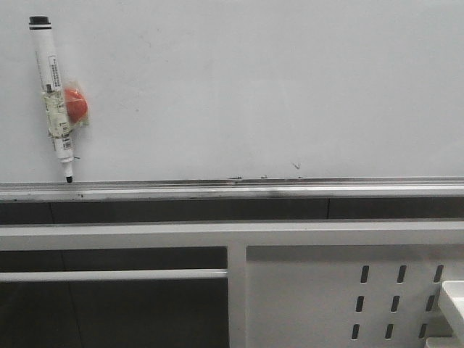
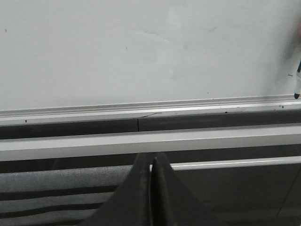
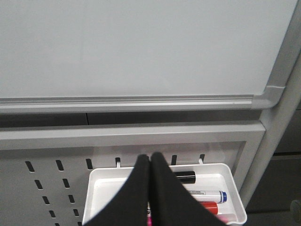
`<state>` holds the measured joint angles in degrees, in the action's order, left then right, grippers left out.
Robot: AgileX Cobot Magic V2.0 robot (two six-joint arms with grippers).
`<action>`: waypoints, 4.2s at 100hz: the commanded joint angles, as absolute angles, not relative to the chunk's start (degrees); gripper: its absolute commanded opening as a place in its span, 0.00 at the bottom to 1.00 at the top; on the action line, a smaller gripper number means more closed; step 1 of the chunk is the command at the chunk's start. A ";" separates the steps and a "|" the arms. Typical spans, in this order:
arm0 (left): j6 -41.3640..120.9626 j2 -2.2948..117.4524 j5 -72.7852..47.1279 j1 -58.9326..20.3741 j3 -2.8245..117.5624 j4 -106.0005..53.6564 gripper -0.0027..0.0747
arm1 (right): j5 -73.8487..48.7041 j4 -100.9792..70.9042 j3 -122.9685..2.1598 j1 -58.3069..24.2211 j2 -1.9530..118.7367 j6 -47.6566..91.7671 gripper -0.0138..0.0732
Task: Write number 1 on whiteboard
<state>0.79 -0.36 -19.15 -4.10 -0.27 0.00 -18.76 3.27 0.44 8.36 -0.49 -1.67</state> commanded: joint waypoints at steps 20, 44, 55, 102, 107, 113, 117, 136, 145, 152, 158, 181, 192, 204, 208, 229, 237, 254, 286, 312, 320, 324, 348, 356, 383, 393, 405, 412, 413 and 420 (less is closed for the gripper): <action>0.90 -1.63 -15.65 -4.00 -2.25 -0.44 0.01 | -17.54 3.42 1.19 8.67 -1.76 -1.16 0.08; 1.16 -1.63 -12.57 -4.00 -2.25 1.53 0.01 | -17.67 3.42 1.19 7.39 -1.76 -1.16 0.08; 1.16 -1.63 -3.30 -4.00 -2.25 1.53 0.01 | -17.01 3.42 1.19 7.39 -1.76 -1.16 0.08; 1.16 -1.63 11.90 -4.00 -2.25 1.53 0.01 | -5.69 3.42 1.19 7.39 -1.76 -1.16 0.08; 1.16 -1.63 14.95 -4.00 -2.25 1.53 0.01 | -2.12 3.42 1.19 7.39 -1.76 -1.16 0.08; 1.16 -1.63 19.64 -4.00 -2.25 1.53 0.01 | 2.85 3.42 1.19 7.39 -1.76 -1.16 0.08; 1.16 -1.63 22.85 -4.00 -2.25 1.53 0.01 | 6.85 3.42 1.19 7.39 -1.76 -1.16 0.08; -2.22 -1.40 24.40 -4.00 -0.52 -0.43 0.01 | 23.81 0.00 1.19 7.39 -1.76 -11.06 0.08; -2.87 -0.26 13.09 -4.00 3.06 -1.87 0.01 | 26.50 1.77 0.22 7.39 -1.76 -17.17 0.08; -2.87 1.49 4.10 -4.00 7.40 -1.87 0.01 | 19.39 10.17 -2.73 7.39 -1.76 -17.29 0.08; -2.87 3.78 -3.34 -4.00 11.68 -1.87 0.01 | 11.85 11.99 -6.12 7.39 -1.29 -18.30 0.08; -2.87 15.66 -3.55 -4.08 24.24 -4.51 0.01 | -12.70 6.13 -20.38 7.39 6.47 -19.86 0.08; -2.87 18.63 6.61 -4.08 24.55 -4.51 0.01 | -6.36 5.98 -21.18 7.39 9.46 -19.86 0.08; -2.87 19.19 6.91 -4.08 24.55 -4.51 0.01 | -1.33 5.94 -21.18 7.39 10.32 -19.86 0.08; -2.87 19.49 6.65 -4.08 24.55 -4.51 0.01 | -1.19 5.94 -21.18 7.39 10.66 -19.86 0.08; -2.59 22.10 3.26 -7.79 24.22 -3.84 0.19 | -1.58 5.33 -21.18 7.39 11.23 -19.86 0.08; -2.43 24.14 1.34 -10.76 23.57 -4.59 0.39 | -2.79 4.84 -21.03 7.39 11.23 -19.86 0.08; -2.43 30.04 7.34 -16.54 21.69 -7.23 0.58 | -7.92 4.94 -19.43 7.39 11.48 -19.86 0.08; -2.43 41.21 10.28 -23.99 20.08 -7.36 0.59 | -9.96 3.26 -20.30 6.46 13.56 -17.91 0.08; -2.43 50.32 23.82 -34.42 14.38 -7.36 0.59 | -16.27 2.61 -29.81 -3.22 20.49 -11.07 0.08; -2.43 53.06 32.43 -37.79 11.71 -7.05 0.54 | -16.64 2.52 -32.19 -8.11 23.47 -11.07 0.08; -2.43 54.24 35.27 -38.88 10.66 -7.05 0.51 | -16.64 2.66 -33.08 -10.13 24.77 -11.07 0.08; -2.43 65.13 53.35 -41.36 6.39 -8.48 0.48 | -9.42 3.42 -35.05 -20.02 29.91 -11.07 0.08; -2.34 69.59 59.57 -41.36 6.05 -9.87 0.48 | -6.00 3.42 -35.05 -21.84 30.49 -11.07 0.08; -2.58 86.56 77.72 -41.36 7.32 -13.15 0.48 | -2.37 3.42 -35.05 -22.88 30.72 -11.07 0.08; -2.72 89.27 78.05 -41.36 8.06 -13.16 0.48 | -1.33 3.42 -35.05 -22.88 30.72 -11.07 0.08; -2.72 89.47 78.05 -41.36 8.31 -15.21 0.48 | -0.80 3.42 -35.05 -22.88 30.72 -11.07 0.08; -2.72 89.35 78.05 -41.36 8.31 -16.73 0.48 | -0.80 3.42 -35.05 -22.88 30.72 -11.07 0.08; -2.72 89.35 78.05 -41.36 8.31 -17.06 0.48 | -0.80 3.42 -35.05 -22.88 30.72 -11.07 0.08; -2.72 89.35 78.05 -41.36 8.81 -17.36 0.48 | -0.64 3.42 -35.05 -22.88 30.72 -11.07 0.08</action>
<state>-2.35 90.52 64.95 -40.92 7.52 -15.89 -5.92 2.76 -33.09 -22.83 30.12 -11.81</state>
